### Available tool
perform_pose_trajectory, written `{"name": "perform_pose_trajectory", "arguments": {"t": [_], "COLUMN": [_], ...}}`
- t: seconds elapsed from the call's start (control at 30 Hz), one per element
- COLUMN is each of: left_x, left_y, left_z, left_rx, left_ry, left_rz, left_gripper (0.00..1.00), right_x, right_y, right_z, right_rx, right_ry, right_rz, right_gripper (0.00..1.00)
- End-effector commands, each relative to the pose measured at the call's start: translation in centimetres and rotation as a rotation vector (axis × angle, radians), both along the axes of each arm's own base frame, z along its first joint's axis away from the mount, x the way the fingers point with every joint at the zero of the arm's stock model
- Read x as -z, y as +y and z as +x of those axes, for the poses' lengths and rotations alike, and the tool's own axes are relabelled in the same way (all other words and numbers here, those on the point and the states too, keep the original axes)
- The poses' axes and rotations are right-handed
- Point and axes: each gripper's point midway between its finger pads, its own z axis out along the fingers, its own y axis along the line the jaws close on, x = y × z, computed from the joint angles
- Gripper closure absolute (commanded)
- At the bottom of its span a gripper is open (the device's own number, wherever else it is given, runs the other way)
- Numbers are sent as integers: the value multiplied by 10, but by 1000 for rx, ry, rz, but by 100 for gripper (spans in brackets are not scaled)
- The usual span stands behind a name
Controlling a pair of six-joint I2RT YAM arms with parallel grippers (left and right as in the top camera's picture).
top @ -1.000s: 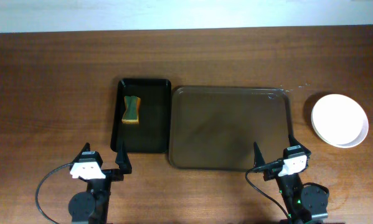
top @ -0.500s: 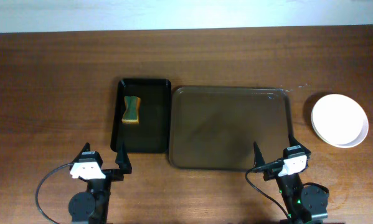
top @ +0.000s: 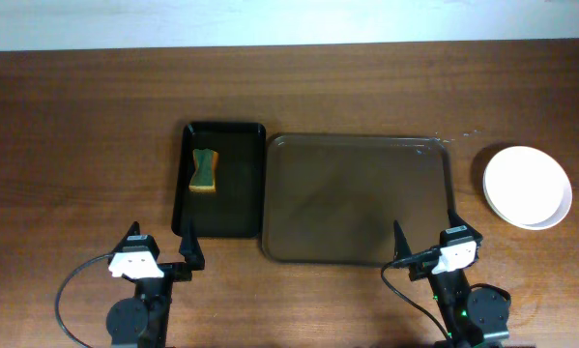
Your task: Clean dirty plates on tray and stack at the side
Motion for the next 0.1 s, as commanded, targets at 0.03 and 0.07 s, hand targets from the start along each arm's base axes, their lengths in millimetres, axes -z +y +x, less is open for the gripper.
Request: {"name": "perform_pose_trajectory", "arguments": {"t": [0.03, 0.07], "left_x": [2, 2], "left_y": [2, 2], "left_z": [0, 0], "left_rx": [-11, -11], "left_ry": [5, 5], "left_rz": [4, 4], "left_gripper": [0, 0], "right_x": [2, 2], "right_y": [3, 3], "right_z": [-1, -1], "right_rx": [-14, -14], "right_ry": [3, 3], "right_rz": [0, 0], "right_gripper": [2, 2]}}
